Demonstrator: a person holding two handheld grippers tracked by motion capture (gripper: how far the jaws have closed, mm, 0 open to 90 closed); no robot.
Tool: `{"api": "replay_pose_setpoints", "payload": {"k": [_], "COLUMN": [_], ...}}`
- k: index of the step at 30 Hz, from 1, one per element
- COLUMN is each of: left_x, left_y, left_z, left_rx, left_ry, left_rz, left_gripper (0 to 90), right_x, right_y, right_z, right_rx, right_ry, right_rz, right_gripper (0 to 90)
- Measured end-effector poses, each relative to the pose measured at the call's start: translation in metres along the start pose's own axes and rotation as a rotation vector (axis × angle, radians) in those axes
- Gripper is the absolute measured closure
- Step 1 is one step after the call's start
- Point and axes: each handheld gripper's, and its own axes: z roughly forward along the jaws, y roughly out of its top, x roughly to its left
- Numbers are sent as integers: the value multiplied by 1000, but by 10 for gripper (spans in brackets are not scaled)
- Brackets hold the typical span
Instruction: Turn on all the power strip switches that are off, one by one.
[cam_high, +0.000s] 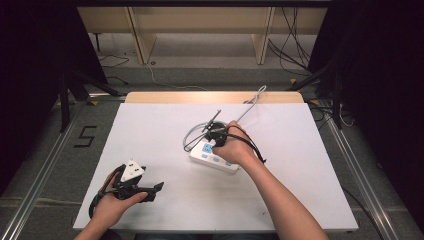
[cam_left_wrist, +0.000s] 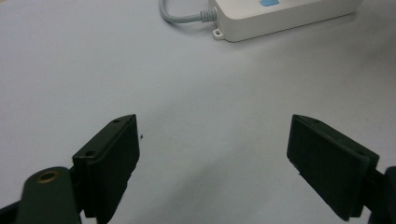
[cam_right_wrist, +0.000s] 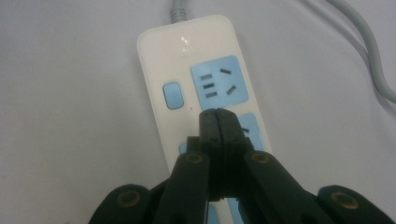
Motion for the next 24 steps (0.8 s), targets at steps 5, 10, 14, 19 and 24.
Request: {"api": "replay_pose_setpoints", "payload": {"k": [5, 10, 14, 19, 24], "left_x": [0, 0, 0, 0, 0], "left_y": [0, 0, 0, 0, 0], "left_z": [1, 1, 1, 1, 1], "left_rx": [0, 3, 1, 2, 0], "left_ry": [1, 0, 0, 0, 1], "left_rz": [-5, 1, -5, -4, -4], "left_gripper": [169, 169, 169, 169, 169], "right_x": [-4, -7, -10, -12, -13], "right_y": [-8, -16, -21, -25, -27], "right_z": [-3, -4, -6, -7, -8], "right_rx": [12, 35, 40, 48, 54], "right_ry": [8, 12, 18, 18, 19], "right_rz": [17, 16, 43, 55, 55], "right_gripper": [900, 900, 900, 900, 900]}}
